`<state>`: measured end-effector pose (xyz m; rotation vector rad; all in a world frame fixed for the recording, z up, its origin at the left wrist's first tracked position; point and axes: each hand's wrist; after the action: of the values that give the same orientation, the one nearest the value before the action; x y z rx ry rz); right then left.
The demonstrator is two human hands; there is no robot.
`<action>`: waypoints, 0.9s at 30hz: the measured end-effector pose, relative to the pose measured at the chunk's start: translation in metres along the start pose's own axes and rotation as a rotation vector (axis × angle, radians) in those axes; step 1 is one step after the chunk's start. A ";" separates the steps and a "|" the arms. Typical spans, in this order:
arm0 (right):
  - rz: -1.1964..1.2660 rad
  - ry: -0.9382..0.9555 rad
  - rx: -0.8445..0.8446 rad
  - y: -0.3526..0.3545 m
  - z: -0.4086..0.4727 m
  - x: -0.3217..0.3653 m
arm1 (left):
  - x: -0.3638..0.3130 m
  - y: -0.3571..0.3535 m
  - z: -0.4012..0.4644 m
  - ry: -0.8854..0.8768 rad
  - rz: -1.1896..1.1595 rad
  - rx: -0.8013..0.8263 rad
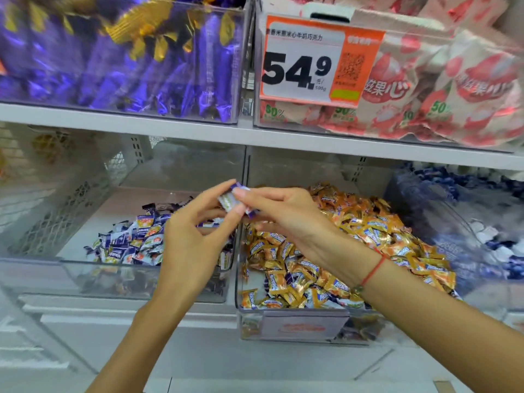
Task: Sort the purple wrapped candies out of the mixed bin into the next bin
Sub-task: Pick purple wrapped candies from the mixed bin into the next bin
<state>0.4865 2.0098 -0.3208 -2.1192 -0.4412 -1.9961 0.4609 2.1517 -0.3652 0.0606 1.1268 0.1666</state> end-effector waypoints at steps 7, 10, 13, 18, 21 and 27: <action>-0.525 0.048 0.254 -0.004 0.002 0.018 | 0.005 0.013 0.003 0.008 0.019 -0.124; -0.552 0.023 0.333 -0.003 0.000 0.019 | 0.004 0.012 0.000 0.004 -0.033 -0.104; -0.545 0.035 0.335 -0.006 0.001 0.016 | 0.006 0.012 0.000 -0.007 -0.012 -0.130; -0.698 0.062 0.301 0.038 -0.015 0.013 | 0.019 0.027 0.004 -0.015 0.462 -0.135; -0.842 -0.002 0.182 0.088 -0.033 0.004 | 0.026 0.033 0.008 0.112 0.804 -0.021; -1.286 -0.219 0.025 0.127 -0.057 -0.038 | 0.021 0.014 0.004 0.102 0.512 0.219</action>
<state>0.4755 1.8689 -0.3470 -2.2181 -2.2871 -2.1064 0.4717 2.1687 -0.3810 0.5431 1.2106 0.5055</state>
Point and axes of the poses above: each hand's wrist, its own z-axis towards the middle knuckle, its own y-axis out of the back of the hand, x = y × z, and after that the axes turned 7 degrees about x, right-handed
